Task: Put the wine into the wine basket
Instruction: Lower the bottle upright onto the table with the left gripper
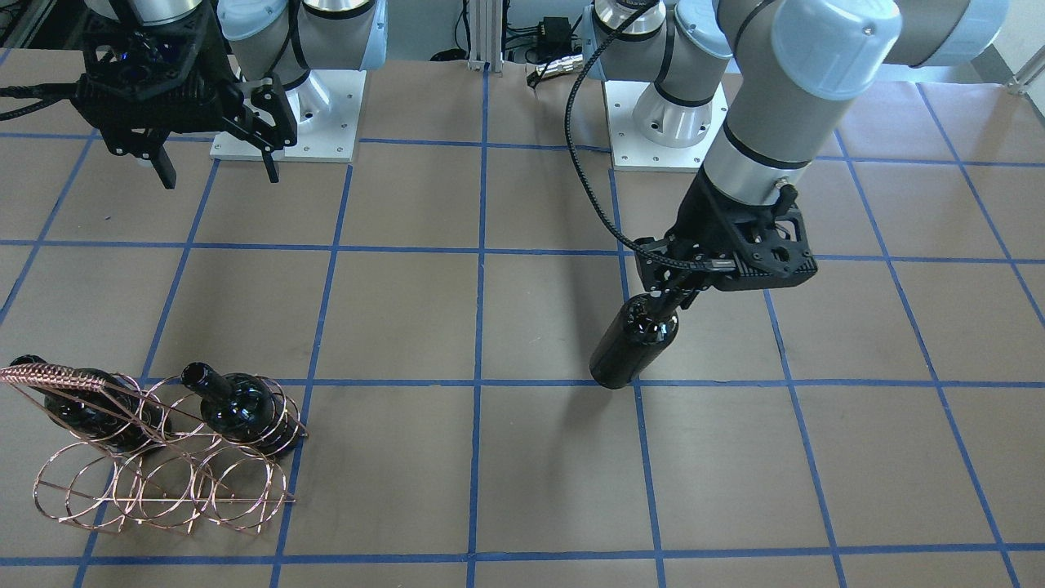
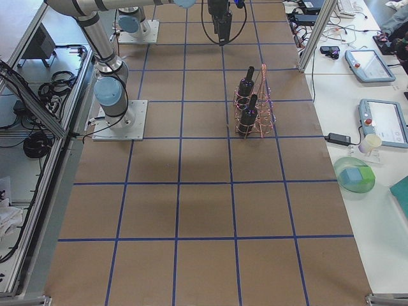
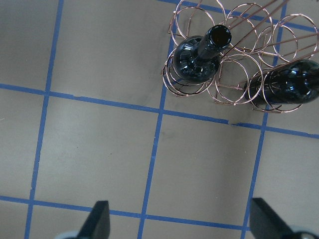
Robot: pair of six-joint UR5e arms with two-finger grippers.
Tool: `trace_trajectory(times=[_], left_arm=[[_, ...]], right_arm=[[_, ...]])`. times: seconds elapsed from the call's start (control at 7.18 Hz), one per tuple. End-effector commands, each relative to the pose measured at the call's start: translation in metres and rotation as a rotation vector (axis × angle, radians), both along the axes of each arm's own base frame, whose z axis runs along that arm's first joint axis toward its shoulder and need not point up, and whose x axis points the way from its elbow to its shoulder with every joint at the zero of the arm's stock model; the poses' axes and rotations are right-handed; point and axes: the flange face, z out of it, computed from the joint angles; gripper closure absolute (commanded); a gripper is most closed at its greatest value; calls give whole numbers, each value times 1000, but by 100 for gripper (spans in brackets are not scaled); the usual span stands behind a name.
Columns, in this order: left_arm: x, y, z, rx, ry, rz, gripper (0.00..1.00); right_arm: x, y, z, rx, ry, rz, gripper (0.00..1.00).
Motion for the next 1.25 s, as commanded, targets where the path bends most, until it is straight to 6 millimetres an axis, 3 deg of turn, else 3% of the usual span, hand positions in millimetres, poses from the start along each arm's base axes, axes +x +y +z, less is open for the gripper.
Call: trace_trajectory(times=[0.0,0.14,0.42,1.11], left_arm=[[-25,24,-6,3,2,-16,100],[-33,28,-7,8,0,-28,100],[-44,42,-35,54,-34,-47,100],[-58,46,-43,72,-23,-47,100]], right_arm=[[0,0,0,0,0,0,0],[0,0,0,0,0,0,0],[1,0,0,0,0,1,0],[1,0,0,0,0,1,0]])
